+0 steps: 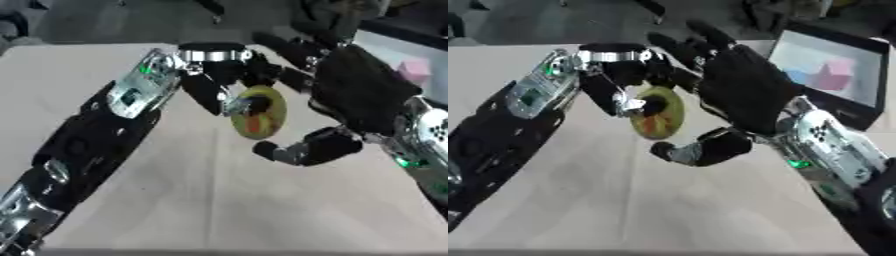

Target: Pick up the objects with one hand, pass them to the other hand, and then place them into the box on the other side of the table.

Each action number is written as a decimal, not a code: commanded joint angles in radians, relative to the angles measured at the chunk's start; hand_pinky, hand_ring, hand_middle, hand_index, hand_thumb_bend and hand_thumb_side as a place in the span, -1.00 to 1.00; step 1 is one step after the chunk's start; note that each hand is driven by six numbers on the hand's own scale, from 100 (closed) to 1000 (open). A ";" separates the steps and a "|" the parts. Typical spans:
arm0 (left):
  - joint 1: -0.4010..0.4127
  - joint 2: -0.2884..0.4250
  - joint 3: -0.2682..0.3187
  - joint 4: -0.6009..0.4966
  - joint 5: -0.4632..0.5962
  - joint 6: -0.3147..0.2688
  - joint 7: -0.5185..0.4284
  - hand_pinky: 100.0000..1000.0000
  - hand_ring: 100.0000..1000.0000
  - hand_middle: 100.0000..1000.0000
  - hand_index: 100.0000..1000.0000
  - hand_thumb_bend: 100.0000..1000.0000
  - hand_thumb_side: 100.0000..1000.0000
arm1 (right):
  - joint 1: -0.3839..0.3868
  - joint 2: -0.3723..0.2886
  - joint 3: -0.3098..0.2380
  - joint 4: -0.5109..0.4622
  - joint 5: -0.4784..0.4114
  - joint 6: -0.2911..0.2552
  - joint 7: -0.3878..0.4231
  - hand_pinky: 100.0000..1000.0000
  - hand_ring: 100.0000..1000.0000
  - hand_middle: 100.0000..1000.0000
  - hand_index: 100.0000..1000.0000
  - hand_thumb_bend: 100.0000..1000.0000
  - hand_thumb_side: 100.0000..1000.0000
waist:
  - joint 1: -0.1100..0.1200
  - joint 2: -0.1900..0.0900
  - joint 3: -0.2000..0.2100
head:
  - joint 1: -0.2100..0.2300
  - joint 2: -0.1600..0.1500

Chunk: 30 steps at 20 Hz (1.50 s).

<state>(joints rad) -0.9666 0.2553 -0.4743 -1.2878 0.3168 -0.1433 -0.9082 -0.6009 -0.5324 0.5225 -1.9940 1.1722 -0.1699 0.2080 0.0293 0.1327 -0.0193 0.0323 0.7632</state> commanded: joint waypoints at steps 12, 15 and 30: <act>-0.034 0.005 0.016 -0.056 0.028 0.038 0.001 -0.03 -0.41 -0.49 -0.26 -1.00 -0.48 | -0.007 -0.014 -0.010 -0.006 0.023 0.021 -0.052 0.95 0.47 1.00 0.05 -1.00 0.81 | -0.003 -0.011 0.000 | -0.002 0.003; -0.032 0.005 0.013 -0.060 0.028 0.037 0.001 -0.01 -0.38 -0.46 -0.22 -1.00 -0.45 | -0.007 -0.014 -0.013 -0.006 0.026 0.036 -0.103 0.78 0.42 1.00 -0.20 -1.00 0.93 | -0.003 -0.011 -0.001 | -0.003 0.004; -0.002 0.017 -0.016 -0.052 0.044 -0.052 0.001 0.19 -0.08 -0.09 0.20 -0.96 1.00 | 0.000 -0.017 -0.025 -0.006 -0.023 0.111 -0.363 0.11 0.30 1.00 -0.65 -1.00 1.00 | 0.000 -0.009 -0.013 | 0.000 -0.003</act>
<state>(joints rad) -0.9542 0.2557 -0.4941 -1.3311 0.3473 -0.1837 -0.9043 -0.5893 -0.5323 0.5230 -1.9926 1.1562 -0.0710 -0.1396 0.0308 0.1356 -0.0313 0.0325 0.7634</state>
